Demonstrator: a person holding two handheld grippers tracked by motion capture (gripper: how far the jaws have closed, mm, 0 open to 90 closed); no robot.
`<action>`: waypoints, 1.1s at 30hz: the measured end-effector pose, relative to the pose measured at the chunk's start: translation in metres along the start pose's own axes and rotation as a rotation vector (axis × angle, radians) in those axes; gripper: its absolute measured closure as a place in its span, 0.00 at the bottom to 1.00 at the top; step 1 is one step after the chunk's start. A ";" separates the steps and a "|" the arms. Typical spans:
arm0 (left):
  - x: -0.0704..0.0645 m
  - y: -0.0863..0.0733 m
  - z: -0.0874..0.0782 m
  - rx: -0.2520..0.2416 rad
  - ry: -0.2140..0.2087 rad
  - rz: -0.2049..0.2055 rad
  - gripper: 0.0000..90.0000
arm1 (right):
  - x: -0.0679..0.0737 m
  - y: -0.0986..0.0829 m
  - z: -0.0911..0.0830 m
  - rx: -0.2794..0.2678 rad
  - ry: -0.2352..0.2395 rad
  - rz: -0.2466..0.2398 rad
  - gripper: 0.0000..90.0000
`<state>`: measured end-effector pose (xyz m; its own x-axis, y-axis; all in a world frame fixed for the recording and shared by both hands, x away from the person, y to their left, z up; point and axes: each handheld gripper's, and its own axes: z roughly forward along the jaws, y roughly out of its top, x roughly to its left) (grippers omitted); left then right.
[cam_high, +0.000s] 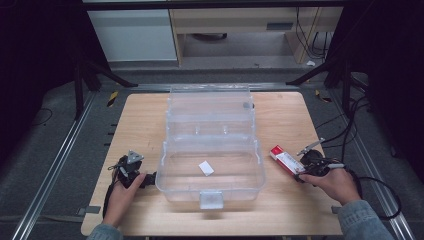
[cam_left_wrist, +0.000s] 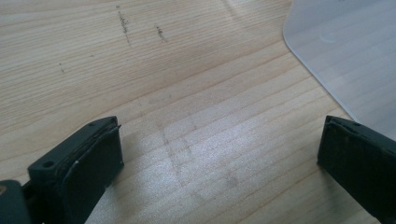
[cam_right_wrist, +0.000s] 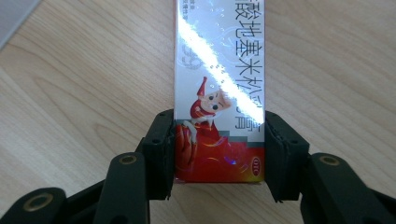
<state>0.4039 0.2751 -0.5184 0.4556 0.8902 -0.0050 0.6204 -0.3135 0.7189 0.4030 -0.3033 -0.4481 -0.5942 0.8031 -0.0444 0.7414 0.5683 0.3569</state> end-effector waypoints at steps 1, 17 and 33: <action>0.000 0.000 0.000 0.000 0.000 0.000 0.00 | 0.000 0.000 -0.004 -0.013 0.001 -0.003 0.57; 0.000 0.000 0.000 -0.003 0.000 -0.003 0.00 | 0.000 0.009 -0.050 -0.140 0.025 -0.085 0.57; 0.000 0.000 0.000 -0.001 0.000 -0.002 0.00 | 0.012 0.041 -0.089 -0.233 0.032 -0.169 0.57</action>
<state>0.4037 0.2749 -0.5185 0.4538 0.8911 -0.0064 0.6207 -0.3109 0.7197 0.3989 -0.2866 -0.3512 -0.7157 0.6922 -0.0929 0.5416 0.6341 0.5519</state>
